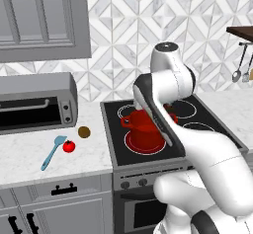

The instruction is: Put the avocado and tomato in the pot. Retrieve the spatula and lightly stir the vegetables in the pot.

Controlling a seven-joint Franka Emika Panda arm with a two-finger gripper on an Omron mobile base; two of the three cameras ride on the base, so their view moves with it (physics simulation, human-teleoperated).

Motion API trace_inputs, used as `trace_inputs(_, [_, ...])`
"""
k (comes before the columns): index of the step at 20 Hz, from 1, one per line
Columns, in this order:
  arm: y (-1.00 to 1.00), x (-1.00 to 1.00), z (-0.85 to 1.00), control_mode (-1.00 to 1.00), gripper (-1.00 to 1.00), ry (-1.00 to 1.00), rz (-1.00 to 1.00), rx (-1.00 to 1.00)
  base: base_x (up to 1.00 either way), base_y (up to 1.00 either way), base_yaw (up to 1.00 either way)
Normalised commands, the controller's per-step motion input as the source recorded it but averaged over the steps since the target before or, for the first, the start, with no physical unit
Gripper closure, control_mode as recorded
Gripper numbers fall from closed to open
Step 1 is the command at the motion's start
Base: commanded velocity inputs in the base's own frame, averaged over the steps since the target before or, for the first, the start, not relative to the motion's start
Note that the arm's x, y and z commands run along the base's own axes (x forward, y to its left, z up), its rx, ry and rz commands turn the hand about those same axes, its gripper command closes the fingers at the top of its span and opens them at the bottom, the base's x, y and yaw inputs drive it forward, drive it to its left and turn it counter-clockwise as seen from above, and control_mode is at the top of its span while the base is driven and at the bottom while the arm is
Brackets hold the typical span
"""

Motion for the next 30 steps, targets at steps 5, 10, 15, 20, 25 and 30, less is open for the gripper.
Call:
trace_inputs(5, [0.94,-0.03,-0.26,-1.00,-1.00,0.00,0.03,-0.07,0.00,0.00,0.00])
trace_inputs(10, [0.89,0.06,-0.33,-1.00,-1.00,0.05,0.02,-0.02,0.00,0.00,0.00])
trace_inputs(15, [0.73,0.26,-0.39,-1.00,-1.00,0.07,0.01,0.00,0.00,0.00,0.00])
trace_inputs(20, [0.66,0.53,-0.43,-1.00,-1.00,0.07,0.00,0.00,0.00,0.00,0.00])
trace_inputs(25, [0.46,0.61,-0.46,-1.00,-1.00,0.02,0.00,0.00,0.00,0.00,0.00])
trace_inputs(30, [0.35,0.57,-0.48,-1.00,-1.00,0.00,0.00,0.00,0.00,0.00,0.00])
